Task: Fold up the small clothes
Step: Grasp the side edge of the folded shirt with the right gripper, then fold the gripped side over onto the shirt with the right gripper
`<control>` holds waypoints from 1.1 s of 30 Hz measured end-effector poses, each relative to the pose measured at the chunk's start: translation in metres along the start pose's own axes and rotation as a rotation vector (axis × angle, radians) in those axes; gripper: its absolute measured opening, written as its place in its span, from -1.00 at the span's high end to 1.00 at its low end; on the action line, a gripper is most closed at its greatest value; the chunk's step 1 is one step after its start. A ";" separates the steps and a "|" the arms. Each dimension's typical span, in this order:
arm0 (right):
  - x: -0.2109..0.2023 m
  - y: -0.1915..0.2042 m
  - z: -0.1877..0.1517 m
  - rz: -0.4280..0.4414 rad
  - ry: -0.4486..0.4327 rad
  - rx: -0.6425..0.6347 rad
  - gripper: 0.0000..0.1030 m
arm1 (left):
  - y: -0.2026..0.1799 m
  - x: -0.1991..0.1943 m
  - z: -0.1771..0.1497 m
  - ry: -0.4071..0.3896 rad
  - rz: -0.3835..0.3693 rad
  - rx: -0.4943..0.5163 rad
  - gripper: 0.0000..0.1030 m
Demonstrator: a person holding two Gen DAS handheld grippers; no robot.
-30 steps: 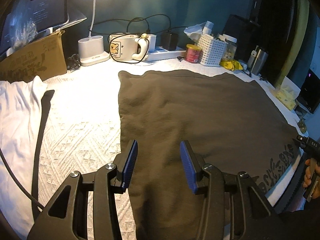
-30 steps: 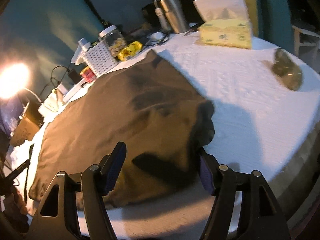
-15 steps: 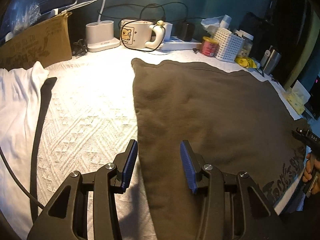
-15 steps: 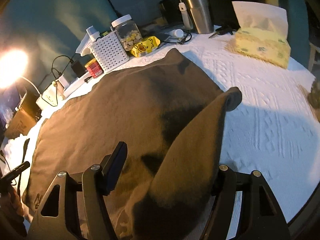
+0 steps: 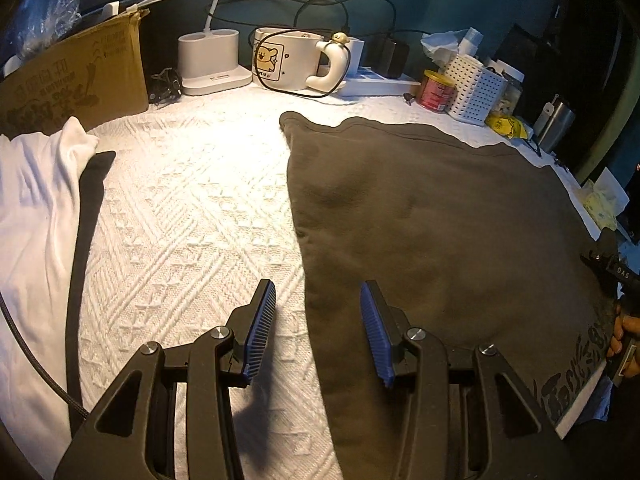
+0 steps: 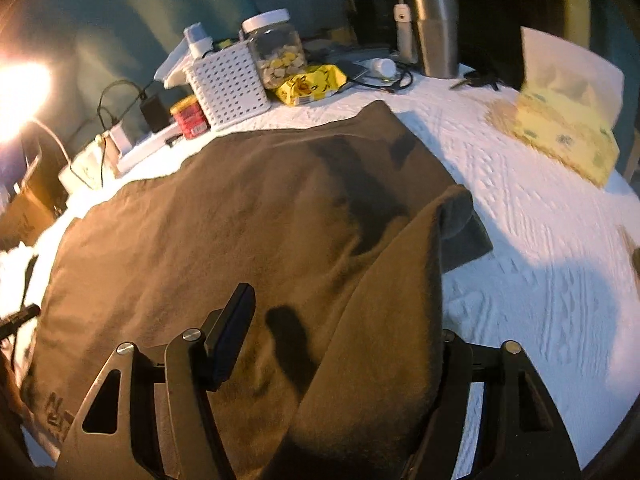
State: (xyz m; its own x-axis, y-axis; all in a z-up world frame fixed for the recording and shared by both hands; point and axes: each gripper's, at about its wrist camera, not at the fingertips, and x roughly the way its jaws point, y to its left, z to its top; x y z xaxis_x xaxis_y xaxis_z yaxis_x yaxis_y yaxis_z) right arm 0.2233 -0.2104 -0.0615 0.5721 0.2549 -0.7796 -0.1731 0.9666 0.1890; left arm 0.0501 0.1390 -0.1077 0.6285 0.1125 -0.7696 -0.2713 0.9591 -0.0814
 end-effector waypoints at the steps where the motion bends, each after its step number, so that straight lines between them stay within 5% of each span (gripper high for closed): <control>1: 0.001 0.002 0.001 -0.015 0.000 -0.011 0.09 | 0.002 0.001 0.001 0.002 -0.004 -0.005 0.14; 2: 0.003 0.004 0.002 -0.023 0.003 -0.023 0.40 | 0.002 0.002 0.002 0.003 -0.006 -0.006 0.14; 7: 0.005 0.008 0.009 -0.009 0.020 -0.031 0.57 | 0.005 0.001 0.010 -0.004 -0.020 0.000 0.14; 16: -0.018 0.055 0.025 -0.022 -0.050 -0.146 0.59 | 0.015 -0.008 0.018 -0.036 -0.032 0.005 0.14; 33: -0.028 0.190 0.021 0.135 -0.062 -0.430 0.59 | 0.037 -0.018 0.007 -0.042 -0.031 -0.034 0.14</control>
State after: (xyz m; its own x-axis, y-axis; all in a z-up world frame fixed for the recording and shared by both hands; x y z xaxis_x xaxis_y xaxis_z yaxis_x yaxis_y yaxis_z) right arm 0.1912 -0.0333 0.0091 0.5663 0.3919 -0.7251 -0.5591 0.8290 0.0114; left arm 0.0338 0.1748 -0.0919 0.6667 0.0946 -0.7393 -0.2759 0.9528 -0.1269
